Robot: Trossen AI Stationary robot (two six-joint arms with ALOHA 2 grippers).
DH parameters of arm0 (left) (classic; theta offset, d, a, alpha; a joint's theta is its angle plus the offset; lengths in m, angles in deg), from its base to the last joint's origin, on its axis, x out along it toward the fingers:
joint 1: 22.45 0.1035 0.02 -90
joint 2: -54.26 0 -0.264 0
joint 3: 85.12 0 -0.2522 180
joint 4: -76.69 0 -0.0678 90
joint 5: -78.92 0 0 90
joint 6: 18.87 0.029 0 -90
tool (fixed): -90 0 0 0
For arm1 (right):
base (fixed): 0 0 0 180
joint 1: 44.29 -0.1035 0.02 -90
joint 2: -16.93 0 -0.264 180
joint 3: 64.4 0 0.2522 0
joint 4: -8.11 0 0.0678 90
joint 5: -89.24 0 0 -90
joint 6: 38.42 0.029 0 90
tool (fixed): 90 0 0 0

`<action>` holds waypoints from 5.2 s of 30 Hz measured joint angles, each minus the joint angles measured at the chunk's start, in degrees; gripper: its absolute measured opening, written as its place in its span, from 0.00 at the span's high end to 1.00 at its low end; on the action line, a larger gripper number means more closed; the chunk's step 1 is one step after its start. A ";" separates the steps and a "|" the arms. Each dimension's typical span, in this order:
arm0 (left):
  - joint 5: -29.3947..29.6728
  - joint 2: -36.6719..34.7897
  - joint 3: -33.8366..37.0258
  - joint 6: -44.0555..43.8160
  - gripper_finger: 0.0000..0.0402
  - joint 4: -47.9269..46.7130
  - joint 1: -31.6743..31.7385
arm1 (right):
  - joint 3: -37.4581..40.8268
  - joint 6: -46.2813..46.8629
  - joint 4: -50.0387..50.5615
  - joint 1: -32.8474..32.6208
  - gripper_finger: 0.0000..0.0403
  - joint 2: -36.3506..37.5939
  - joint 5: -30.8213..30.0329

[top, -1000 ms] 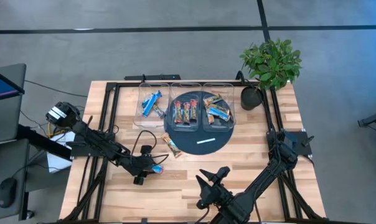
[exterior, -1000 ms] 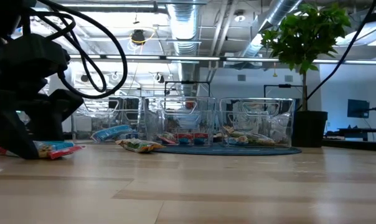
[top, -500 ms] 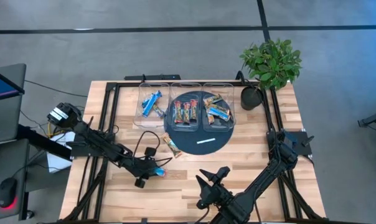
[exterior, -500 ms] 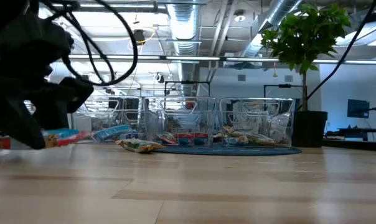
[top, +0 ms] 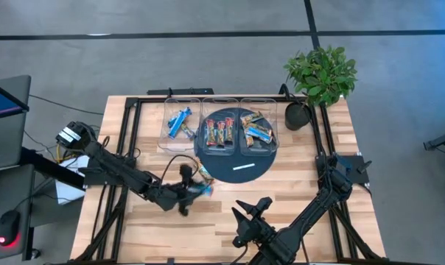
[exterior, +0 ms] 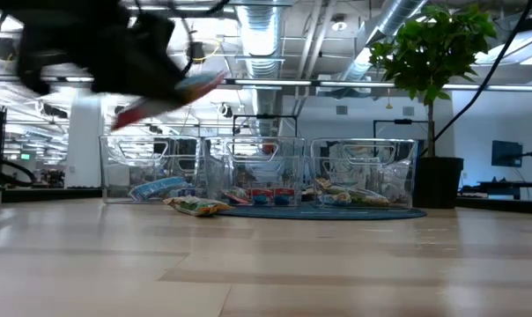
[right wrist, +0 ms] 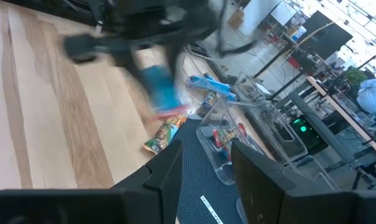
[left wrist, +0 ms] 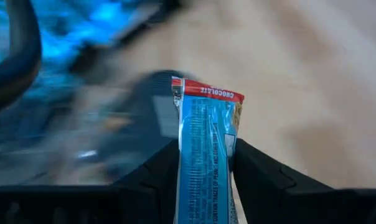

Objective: Pick and place Granola Bars by type
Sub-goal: Put the red granola bar into the middle transparent bin, then put the orange granola bar into the right transparent bin

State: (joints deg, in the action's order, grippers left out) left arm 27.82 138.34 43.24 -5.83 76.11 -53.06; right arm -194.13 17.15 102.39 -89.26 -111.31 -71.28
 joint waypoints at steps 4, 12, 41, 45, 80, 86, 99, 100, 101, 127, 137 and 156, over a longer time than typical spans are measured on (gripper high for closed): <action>11.18 -0.03 -4.69 4.34 0.68 0.09 4.46 | 0.00 0.00 -0.12 0.00 0.67 0.00 0.00; 7.08 -0.05 -10.44 4.13 0.68 0.48 20.46 | 0.00 0.00 -0.50 0.13 0.67 0.00 0.00; -24.93 11.62 -11.16 -11.89 0.57 13.95 46.35 | 0.00 -0.02 -1.29 1.99 0.67 -0.46 0.33; -24.92 11.25 -11.16 -11.18 0.53 13.73 46.34 | 0.00 -0.02 -1.30 1.99 0.67 -0.46 0.33; -28.61 -42.41 -2.89 -24.93 0.50 -49.96 18.62 | 0.00 -1.96 -14.21 12.97 0.67 -0.46 7.41; -23.96 -47.91 8.01 -33.55 0.50 -47.25 7.97 | 0.00 -2.07 -18.02 17.47 0.67 -0.46 12.55; -12.88 -49.11 23.07 -39.56 0.50 -27.53 -8.71 | 0.19 -18.45 -32.70 23.51 0.67 -2.79 26.43; -11.71 -49.12 23.41 -39.76 0.50 -26.52 -9.97 | 0.28 -19.52 -32.71 23.74 0.67 -3.50 27.14; -10.61 -49.13 23.91 -39.77 0.50 -25.37 -11.26 | -0.05 -20.28 -35.00 24.02 0.67 -4.71 28.43; 9.88 -43.12 25.06 -44.40 0.51 -22.68 -28.68 | -0.15 -14.08 -39.54 30.66 0.50 -12.33 37.40; 10.99 -41.66 25.06 -44.78 0.51 -22.72 -28.68 | 0.00 -11.38 -36.00 31.71 0.42 -13.40 37.51; 11.36 -41.66 25.06 -45.64 0.51 -22.71 -28.68 | 0.00 -7.52 -35.08 32.21 0.59 -13.62 41.72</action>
State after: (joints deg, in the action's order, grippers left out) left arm 39.18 96.68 68.30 -51.48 53.41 -81.74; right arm -194.13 9.63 67.31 -57.05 -124.93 -29.56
